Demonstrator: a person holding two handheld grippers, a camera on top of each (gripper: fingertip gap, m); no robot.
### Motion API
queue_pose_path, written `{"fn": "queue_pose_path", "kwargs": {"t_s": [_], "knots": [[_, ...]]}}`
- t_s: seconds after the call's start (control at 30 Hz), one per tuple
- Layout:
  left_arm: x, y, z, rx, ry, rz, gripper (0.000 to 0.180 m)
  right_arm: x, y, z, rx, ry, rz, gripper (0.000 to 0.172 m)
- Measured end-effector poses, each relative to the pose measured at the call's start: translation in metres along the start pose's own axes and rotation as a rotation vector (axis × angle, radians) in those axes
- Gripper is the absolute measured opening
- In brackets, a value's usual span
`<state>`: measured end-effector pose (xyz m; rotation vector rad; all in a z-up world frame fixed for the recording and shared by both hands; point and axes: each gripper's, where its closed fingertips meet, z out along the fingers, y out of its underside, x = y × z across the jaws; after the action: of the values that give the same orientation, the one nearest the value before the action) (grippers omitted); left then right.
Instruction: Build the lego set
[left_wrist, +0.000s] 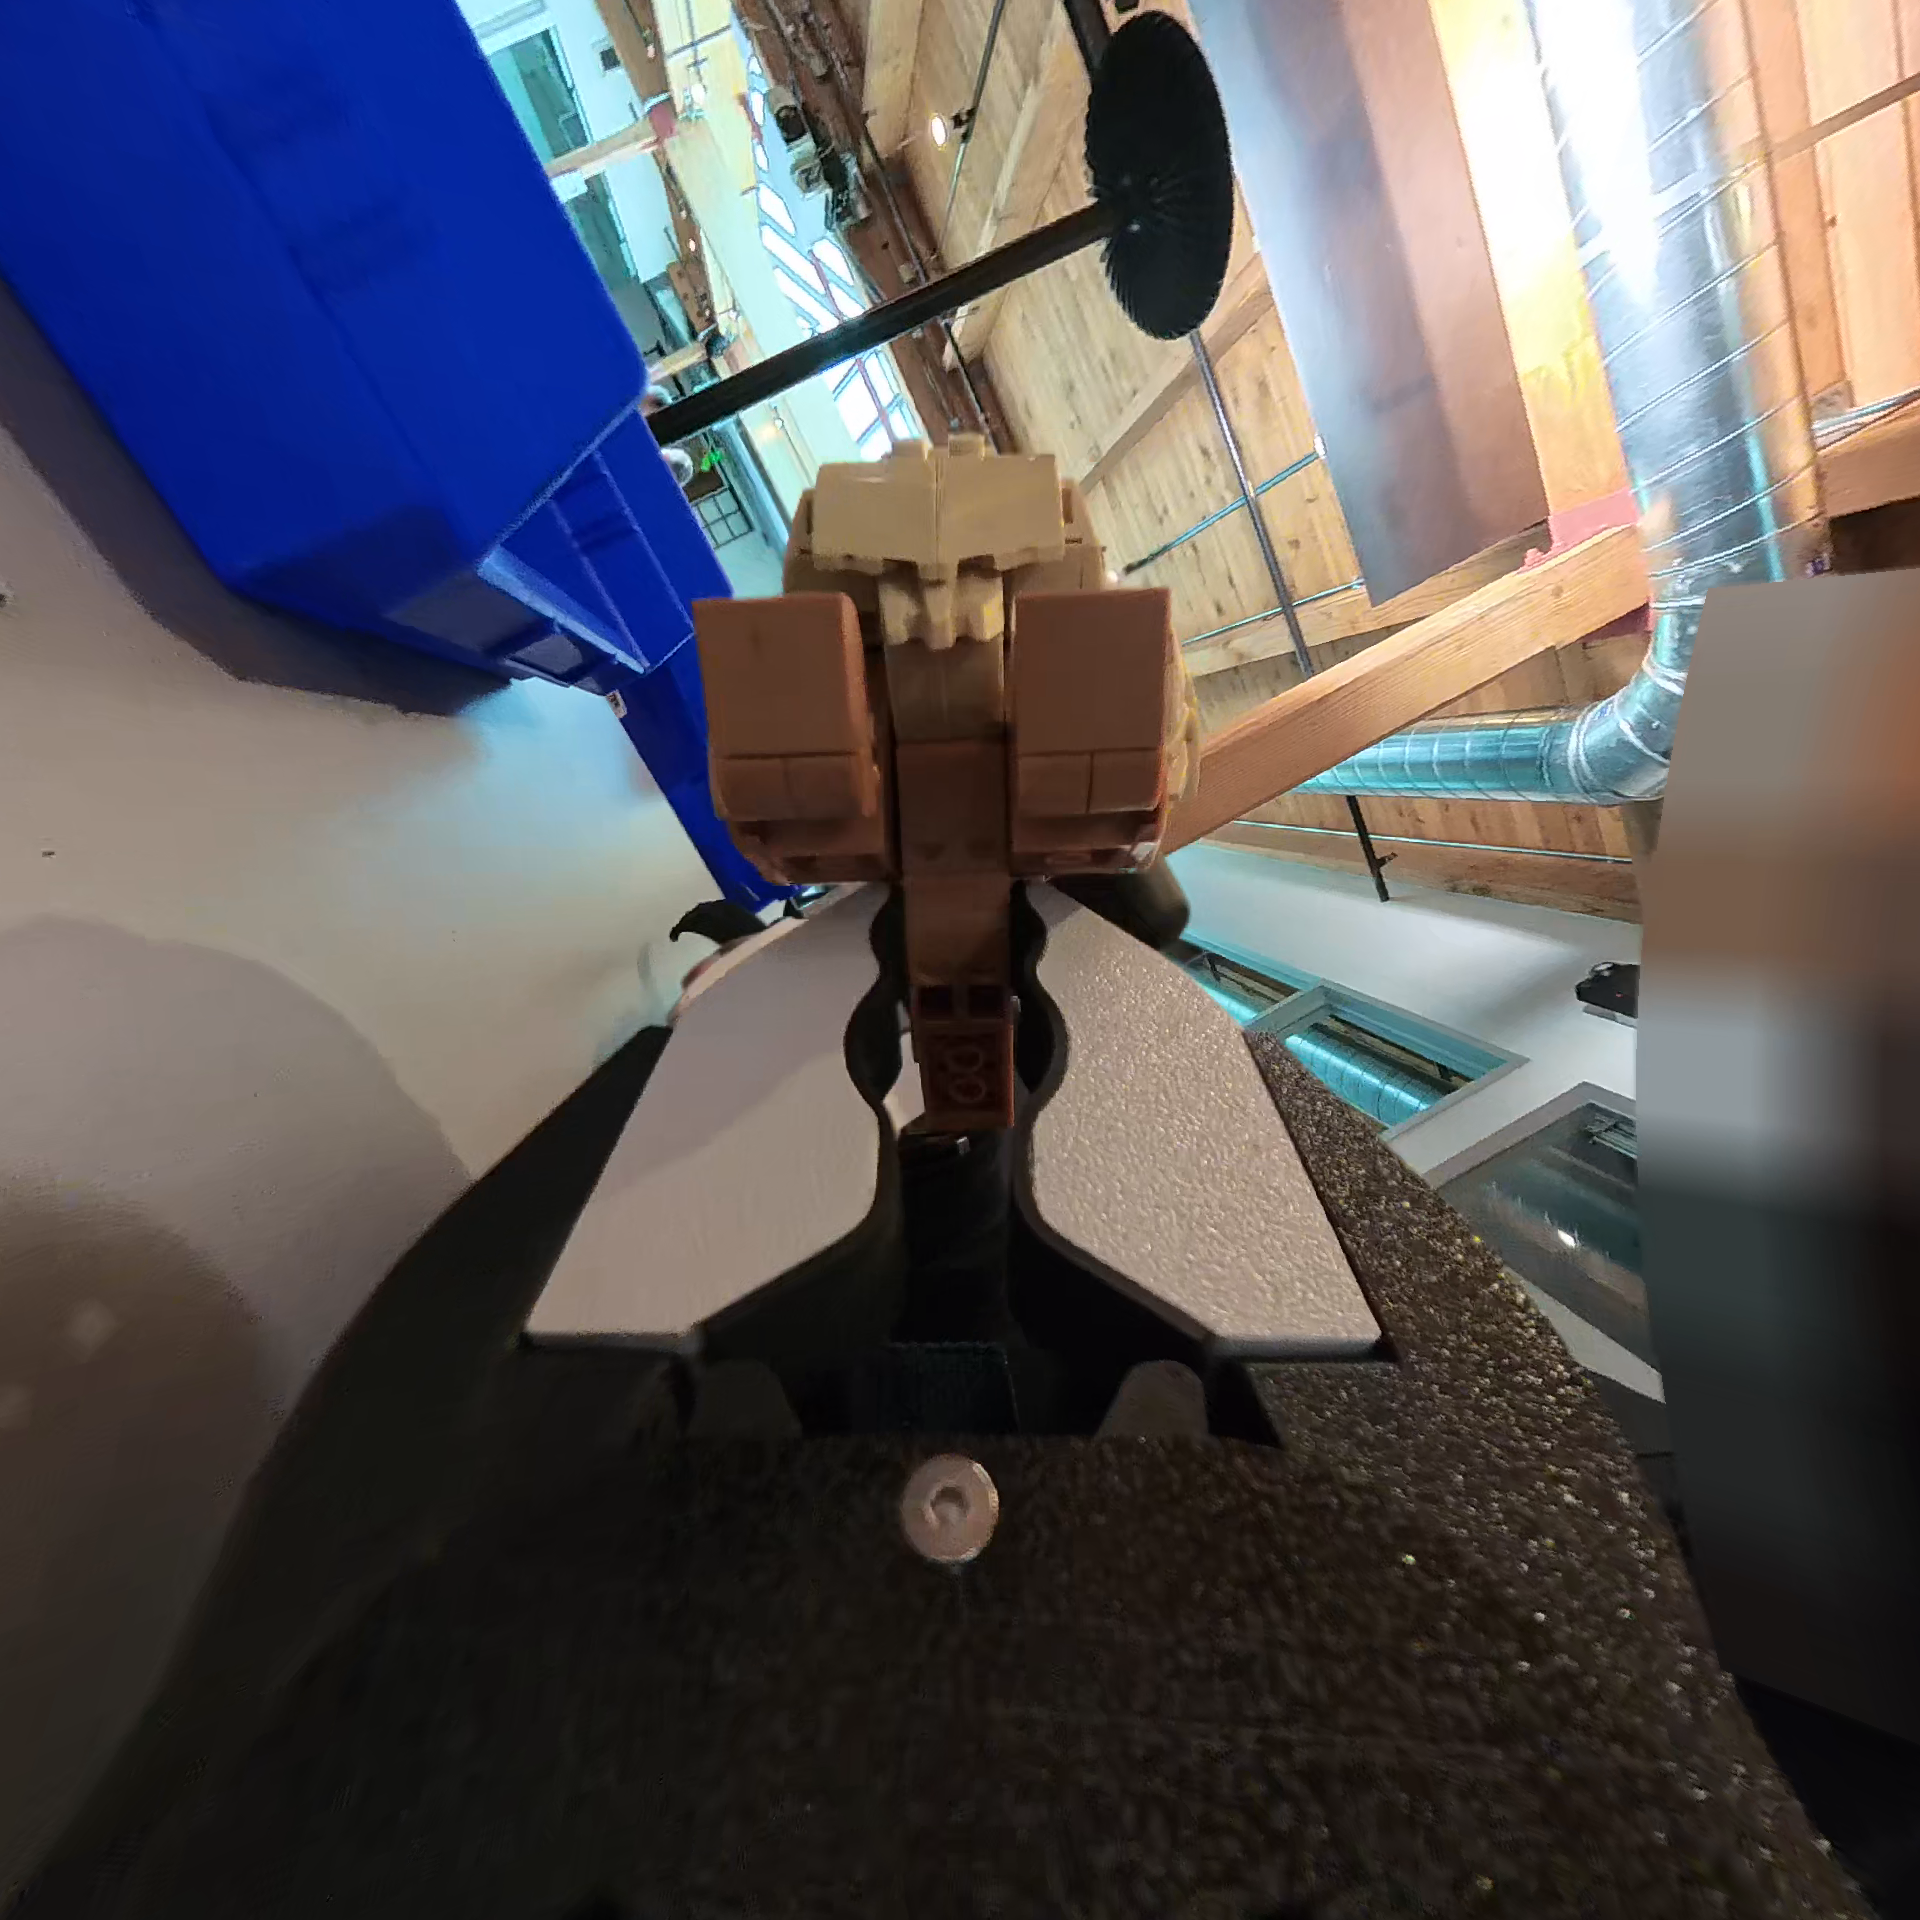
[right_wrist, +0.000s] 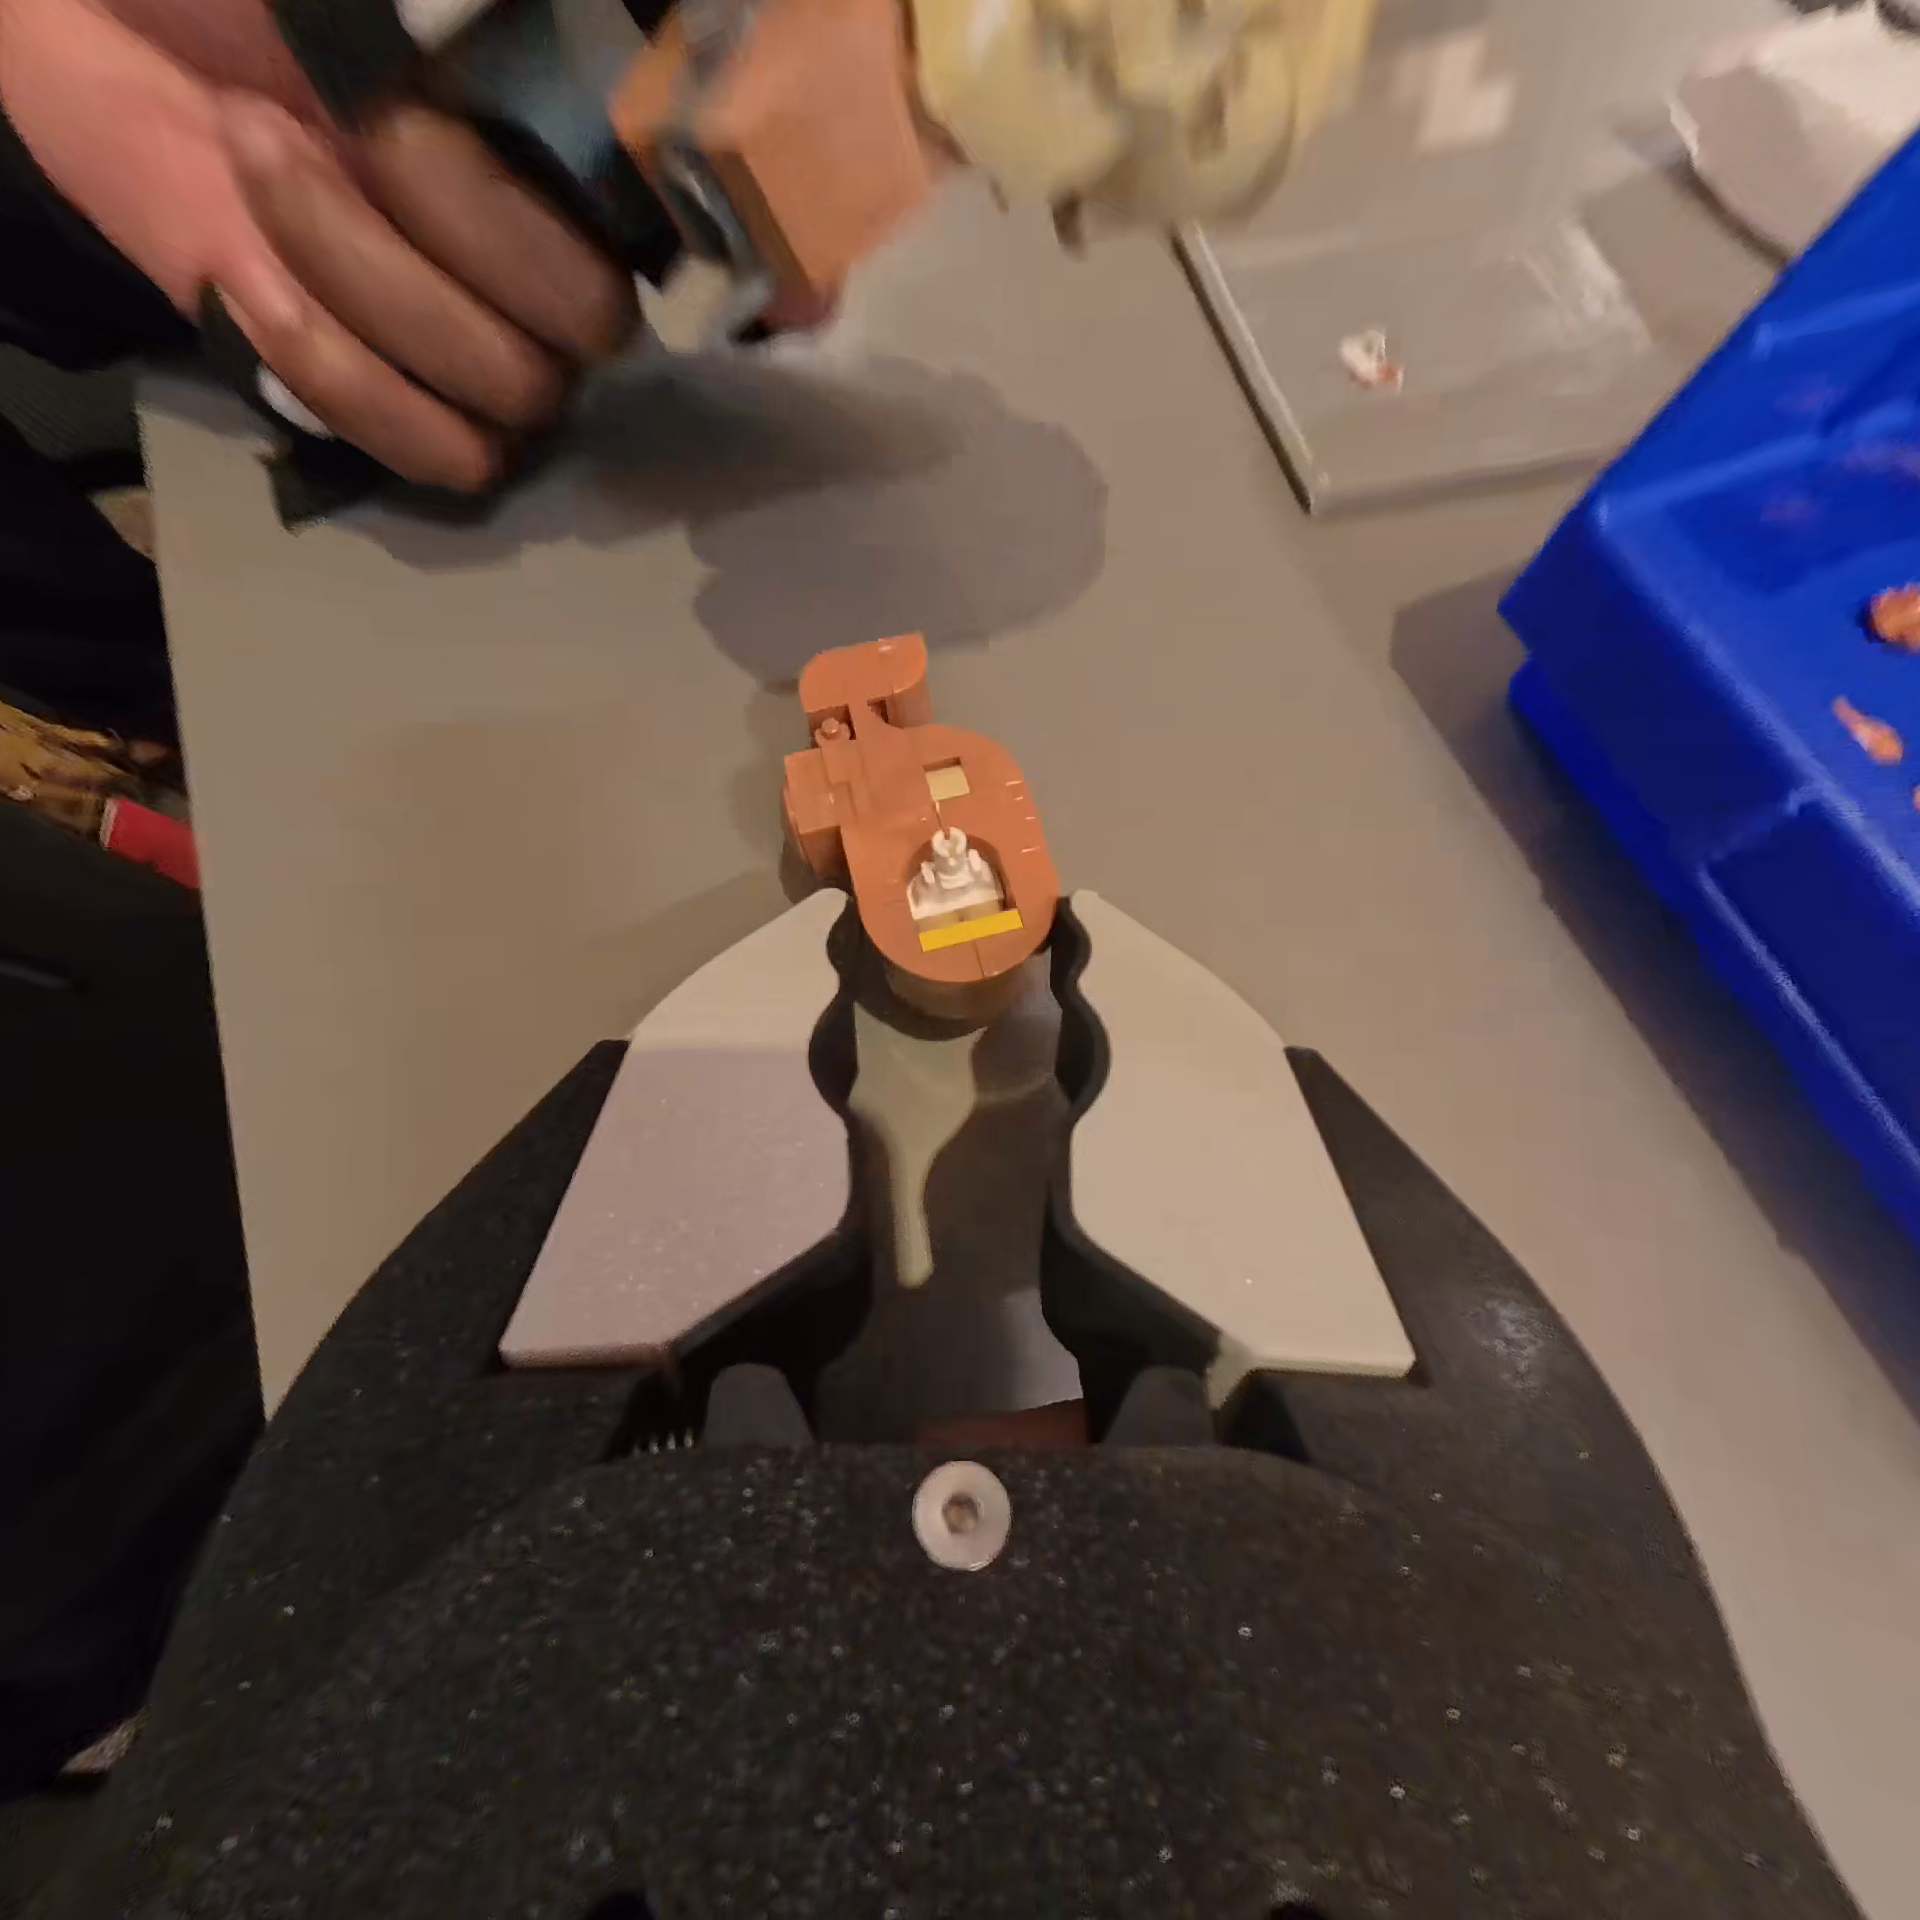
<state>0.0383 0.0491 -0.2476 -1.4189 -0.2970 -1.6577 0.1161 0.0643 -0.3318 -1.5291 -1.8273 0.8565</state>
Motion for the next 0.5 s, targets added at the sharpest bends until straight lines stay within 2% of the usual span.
{"fn": "queue_pose_path", "kwargs": {"t_s": [0.23, 0.5], "knots": [[-0.004, 0.0, 0.01, -0.037, 0.036, -0.067, 0.017, -0.009, -0.045, 0.012, 0.118, -0.022, -0.101, 0.034], [0.0, -0.005, 0.004, -0.036, 0.093, -0.106, 0.017, -0.018, -0.068, 0.013, 0.1, -0.078, -0.184, 0.034]]}}
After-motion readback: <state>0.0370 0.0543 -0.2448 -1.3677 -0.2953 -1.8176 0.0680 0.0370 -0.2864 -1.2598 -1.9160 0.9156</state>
